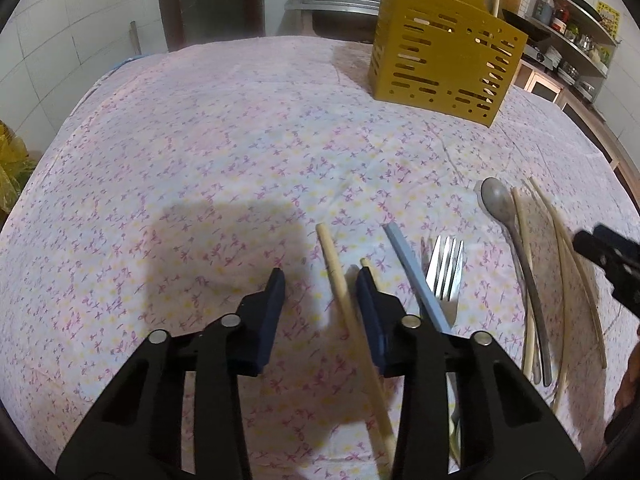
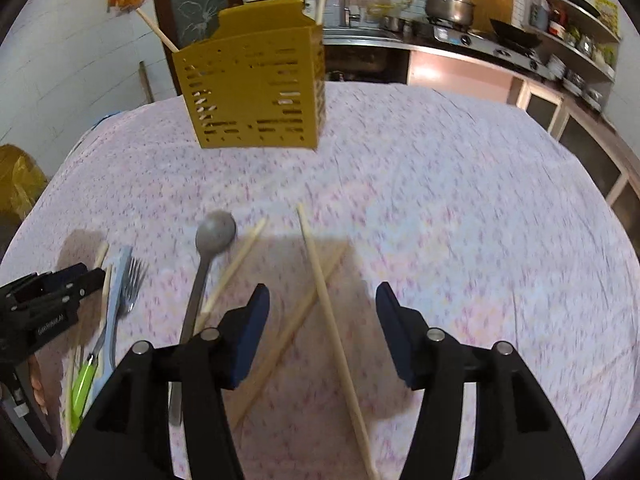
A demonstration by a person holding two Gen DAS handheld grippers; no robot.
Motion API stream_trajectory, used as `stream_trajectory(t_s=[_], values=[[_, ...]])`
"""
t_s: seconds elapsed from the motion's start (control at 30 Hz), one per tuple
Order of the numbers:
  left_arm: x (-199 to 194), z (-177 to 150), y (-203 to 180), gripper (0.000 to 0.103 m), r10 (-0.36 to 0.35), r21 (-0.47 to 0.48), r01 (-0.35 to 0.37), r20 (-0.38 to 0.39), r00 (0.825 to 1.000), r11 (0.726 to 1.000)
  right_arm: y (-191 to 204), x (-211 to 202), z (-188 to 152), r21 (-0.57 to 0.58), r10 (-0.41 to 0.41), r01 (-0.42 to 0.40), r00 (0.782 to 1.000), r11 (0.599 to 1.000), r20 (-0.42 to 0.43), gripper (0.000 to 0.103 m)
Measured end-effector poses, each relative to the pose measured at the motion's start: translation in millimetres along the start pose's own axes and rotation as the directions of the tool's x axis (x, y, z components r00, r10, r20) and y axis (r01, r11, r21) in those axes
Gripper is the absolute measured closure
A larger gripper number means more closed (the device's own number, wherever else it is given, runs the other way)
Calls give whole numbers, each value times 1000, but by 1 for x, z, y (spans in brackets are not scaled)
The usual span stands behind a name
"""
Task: Organize utensils
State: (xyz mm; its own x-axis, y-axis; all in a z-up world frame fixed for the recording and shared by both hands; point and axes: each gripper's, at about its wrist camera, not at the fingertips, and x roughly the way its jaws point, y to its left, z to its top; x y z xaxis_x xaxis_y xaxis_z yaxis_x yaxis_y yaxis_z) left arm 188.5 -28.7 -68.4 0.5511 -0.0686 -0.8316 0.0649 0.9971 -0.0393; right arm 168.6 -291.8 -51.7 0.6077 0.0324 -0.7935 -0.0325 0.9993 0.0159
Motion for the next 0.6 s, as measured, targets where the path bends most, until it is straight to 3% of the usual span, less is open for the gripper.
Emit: stream_trajectory(t_s=[0.17,0.3,0.37,0.47,0.6], values=[[3,6,1,78,-12,-17,12,-14,1000,1000,6,21,18,-79,-17,15,1000,997,-24,50],[5,9,1,93,-19,-28,18,-21,1000,999,8,37,25,-107,-6,-1,998,994,-63,74],[6,10,-1,94,-14,-25,14,-24,1000,1000,9,39,25,-120,-5,-2,998,993,-59,84],[6,12,-3,95,-17,-24,16,-20,1000,1000,8,38,26,-117,4,-9,999,993,-46,93],[4,16,-3,99,-37,-25,36,-9,999,999,3,28,24,-79,11,-11,1000,997,-9,98]])
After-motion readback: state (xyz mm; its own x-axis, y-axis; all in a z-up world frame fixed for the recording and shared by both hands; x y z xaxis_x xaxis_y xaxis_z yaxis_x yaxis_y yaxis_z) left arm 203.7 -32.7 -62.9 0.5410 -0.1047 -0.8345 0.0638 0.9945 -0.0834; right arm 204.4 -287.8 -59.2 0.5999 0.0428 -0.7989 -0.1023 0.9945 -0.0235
